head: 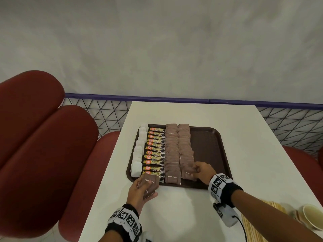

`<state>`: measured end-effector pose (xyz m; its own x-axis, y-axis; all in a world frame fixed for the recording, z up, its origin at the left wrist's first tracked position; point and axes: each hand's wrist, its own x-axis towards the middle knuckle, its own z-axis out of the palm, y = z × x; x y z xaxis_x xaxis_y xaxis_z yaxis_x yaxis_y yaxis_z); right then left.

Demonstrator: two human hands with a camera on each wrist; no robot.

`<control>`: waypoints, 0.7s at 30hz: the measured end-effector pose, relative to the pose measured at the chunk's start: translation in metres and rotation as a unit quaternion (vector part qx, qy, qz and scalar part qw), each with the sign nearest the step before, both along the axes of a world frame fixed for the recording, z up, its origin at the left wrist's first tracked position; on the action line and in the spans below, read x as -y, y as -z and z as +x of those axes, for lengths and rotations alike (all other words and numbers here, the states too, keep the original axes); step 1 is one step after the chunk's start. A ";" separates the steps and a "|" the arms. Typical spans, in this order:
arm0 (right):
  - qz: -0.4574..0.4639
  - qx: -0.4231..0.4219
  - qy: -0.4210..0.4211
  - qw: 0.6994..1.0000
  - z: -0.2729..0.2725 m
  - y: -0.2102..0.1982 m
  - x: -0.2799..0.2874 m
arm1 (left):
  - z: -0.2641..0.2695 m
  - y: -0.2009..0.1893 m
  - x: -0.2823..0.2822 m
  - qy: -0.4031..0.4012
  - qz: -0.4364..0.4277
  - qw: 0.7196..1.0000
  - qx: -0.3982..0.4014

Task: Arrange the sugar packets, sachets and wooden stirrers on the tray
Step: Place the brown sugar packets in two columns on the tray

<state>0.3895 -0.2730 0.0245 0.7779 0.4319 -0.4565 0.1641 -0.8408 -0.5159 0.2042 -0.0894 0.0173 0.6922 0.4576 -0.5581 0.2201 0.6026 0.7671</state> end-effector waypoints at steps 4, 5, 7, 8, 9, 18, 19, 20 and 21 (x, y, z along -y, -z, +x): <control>-0.066 0.018 -0.034 0.997 -0.004 0.004 -0.007 | 0.002 -0.003 0.001 0.009 0.011 1.000 -0.014; -0.080 0.032 -0.040 0.995 -0.005 0.005 -0.010 | 0.002 -0.003 0.001 0.010 0.012 1.000 -0.018; -0.107 0.057 -0.042 0.992 -0.005 0.006 -0.015 | 0.003 -0.003 0.000 0.012 0.015 0.999 -0.026; -0.117 0.069 -0.043 0.990 -0.006 0.007 -0.017 | 0.003 -0.002 0.000 0.013 0.017 0.999 -0.028; -0.125 0.079 -0.044 0.988 -0.006 0.007 -0.019 | 0.002 -0.001 -0.001 0.012 0.018 0.999 -0.031; -0.126 0.126 -0.030 0.984 -0.003 0.008 -0.024 | 0.004 0.003 -0.004 0.007 -0.001 0.999 -0.035; -0.123 0.135 -0.036 0.982 -0.003 0.009 -0.024 | 0.004 0.003 -0.004 0.006 -0.002 0.999 -0.033; -0.121 0.145 -0.042 0.981 -0.003 0.011 -0.023 | 0.004 0.003 -0.004 0.006 -0.003 0.999 -0.031; -0.117 0.154 -0.047 0.980 -0.004 0.013 -0.021 | 0.004 0.003 -0.004 0.005 -0.002 1.000 -0.029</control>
